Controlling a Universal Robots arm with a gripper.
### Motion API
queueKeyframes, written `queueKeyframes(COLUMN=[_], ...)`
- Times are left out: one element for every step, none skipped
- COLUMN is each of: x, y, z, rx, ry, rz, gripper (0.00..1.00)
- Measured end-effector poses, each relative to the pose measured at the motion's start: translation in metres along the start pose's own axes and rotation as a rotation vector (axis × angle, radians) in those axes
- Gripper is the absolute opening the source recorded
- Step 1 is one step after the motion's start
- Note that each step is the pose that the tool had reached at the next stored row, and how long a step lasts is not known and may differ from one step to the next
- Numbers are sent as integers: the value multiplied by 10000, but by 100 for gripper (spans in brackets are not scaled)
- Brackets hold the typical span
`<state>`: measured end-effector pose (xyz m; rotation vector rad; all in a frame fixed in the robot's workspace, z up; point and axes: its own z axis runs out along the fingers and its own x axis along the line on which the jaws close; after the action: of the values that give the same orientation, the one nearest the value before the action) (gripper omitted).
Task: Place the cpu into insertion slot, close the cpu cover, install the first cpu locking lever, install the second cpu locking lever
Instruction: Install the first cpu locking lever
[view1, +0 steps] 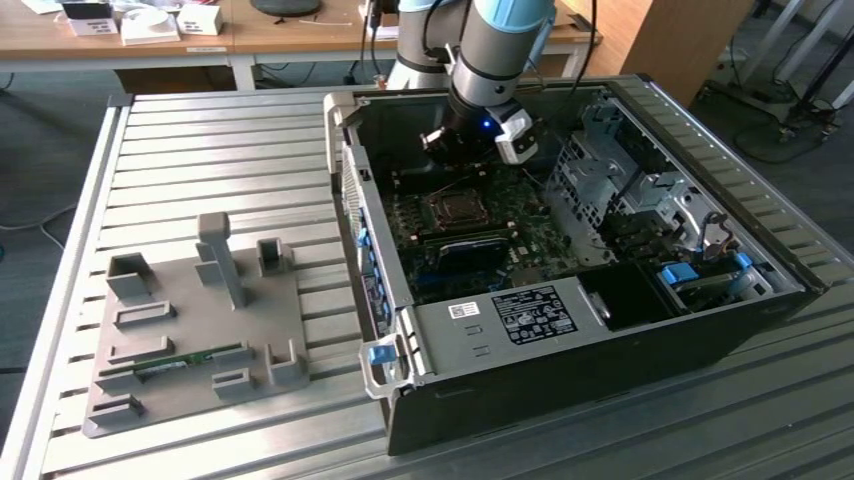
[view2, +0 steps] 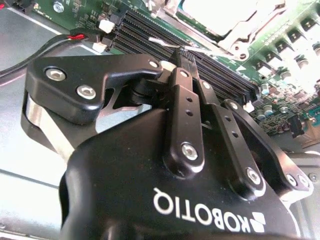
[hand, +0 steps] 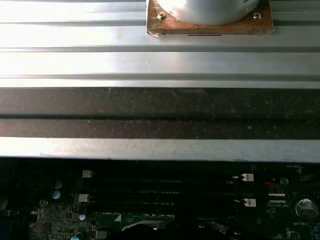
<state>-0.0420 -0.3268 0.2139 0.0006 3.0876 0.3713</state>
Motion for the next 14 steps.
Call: queueKeyframes(x=[0, 0, 0, 0, 0, 0, 0, 0, 0, 0, 1, 1, 1, 1], y=[-2, -3, -5, -7, -8, -8, -9, -10, -12, -13, -14, -15, -17, -18], z=[0, 0, -1, -1, -1, 0, 3, 8, 13, 19, 24, 29, 34, 40], rx=[-1, -1, 0, 0, 0, 0, -2, -2, 0, -1, -1, -1, -1, -1], ry=[-1, 0, 0, 0, 0, 0, 0, -1, 0, 0, 0, 0, 0, 0], rz=[1, 1, 0, 0, 1, 1, 0, 0, 0, 0, 0, 0, -1, 0], gripper=[11, 11, 11, 11, 11, 11, 11, 11, 11, 11, 11, 11, 11, 11])
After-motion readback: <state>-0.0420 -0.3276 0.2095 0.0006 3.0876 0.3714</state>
